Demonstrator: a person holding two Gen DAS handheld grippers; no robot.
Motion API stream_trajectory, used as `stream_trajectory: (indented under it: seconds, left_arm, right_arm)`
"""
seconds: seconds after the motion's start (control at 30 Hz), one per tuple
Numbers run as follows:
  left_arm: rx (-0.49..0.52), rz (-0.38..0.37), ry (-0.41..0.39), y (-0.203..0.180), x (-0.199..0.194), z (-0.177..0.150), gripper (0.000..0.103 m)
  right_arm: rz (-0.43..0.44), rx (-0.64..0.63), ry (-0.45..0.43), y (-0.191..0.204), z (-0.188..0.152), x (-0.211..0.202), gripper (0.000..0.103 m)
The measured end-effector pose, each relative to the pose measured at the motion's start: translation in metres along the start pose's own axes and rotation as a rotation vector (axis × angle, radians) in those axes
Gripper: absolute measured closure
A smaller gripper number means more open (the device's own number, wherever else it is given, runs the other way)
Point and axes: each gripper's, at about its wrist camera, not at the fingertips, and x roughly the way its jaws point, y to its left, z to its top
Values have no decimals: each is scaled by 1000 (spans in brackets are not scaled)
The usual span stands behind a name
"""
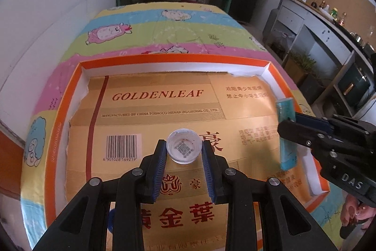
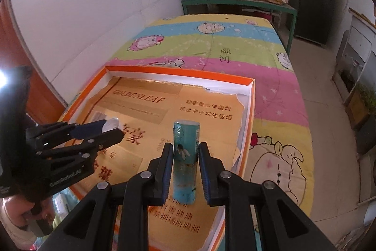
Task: Organize rigid objects
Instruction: 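Lower the teal box into the box and open the right tool, then lower the white lid into the box and open the left tool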
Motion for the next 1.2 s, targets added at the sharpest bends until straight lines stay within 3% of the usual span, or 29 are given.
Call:
stream_trajectory:
  seconds: [0.53,0.7,0.77,0.93,1.2]
  left_arm:
    - [14,7,-25,1,7,0,72]
    - [32,0,-40,-3,3,-2,61]
    - [26,-9,-47,-2,1,-1,59]
    - [18,-9,-67,0,-8,-2,54]
    - [53,-21,-91,-6,-37,-17,54]
  right_arm:
    - [-1,13,3,-3,1,21,81]
    - [7,32,-12,-6,-1,18,81]
    - [9,44,-23,-7,-2,14,79]
    - [0,59,-46,-5,-7,3,56]
    - [-6,82,-71,6,-18,-19,56]
